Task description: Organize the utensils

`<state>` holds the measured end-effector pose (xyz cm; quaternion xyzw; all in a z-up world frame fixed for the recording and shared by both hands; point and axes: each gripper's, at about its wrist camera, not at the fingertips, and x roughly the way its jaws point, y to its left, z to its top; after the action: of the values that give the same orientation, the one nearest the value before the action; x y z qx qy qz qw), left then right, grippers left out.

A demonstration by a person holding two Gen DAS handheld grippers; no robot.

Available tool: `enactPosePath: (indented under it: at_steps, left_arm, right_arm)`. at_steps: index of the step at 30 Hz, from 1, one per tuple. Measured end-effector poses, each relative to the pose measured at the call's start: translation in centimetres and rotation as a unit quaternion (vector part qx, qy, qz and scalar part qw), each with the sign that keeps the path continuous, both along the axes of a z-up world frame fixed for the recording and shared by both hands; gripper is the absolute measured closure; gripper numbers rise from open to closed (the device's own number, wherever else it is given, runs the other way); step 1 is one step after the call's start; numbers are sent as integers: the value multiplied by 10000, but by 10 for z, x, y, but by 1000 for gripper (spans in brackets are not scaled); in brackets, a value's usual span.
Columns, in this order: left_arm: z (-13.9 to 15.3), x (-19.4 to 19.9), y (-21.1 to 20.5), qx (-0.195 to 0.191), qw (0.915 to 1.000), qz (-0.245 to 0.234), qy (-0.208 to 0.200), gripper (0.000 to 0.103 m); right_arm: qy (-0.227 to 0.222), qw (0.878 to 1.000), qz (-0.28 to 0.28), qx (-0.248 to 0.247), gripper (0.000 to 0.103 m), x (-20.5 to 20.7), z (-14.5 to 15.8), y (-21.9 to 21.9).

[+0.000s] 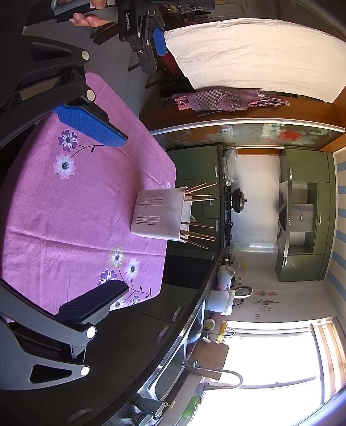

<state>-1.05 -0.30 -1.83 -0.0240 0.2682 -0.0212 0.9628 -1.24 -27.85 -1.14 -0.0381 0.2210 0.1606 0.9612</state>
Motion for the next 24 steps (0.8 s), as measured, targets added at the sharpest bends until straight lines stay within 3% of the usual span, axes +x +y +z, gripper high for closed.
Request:
enactPosePath:
  at_steps: [24]
  left_arm:
    - [-2,6,0,62,9998,102,164,7]
  right_arm:
    - [101,9999,59,-42,5,6,-7,-1]
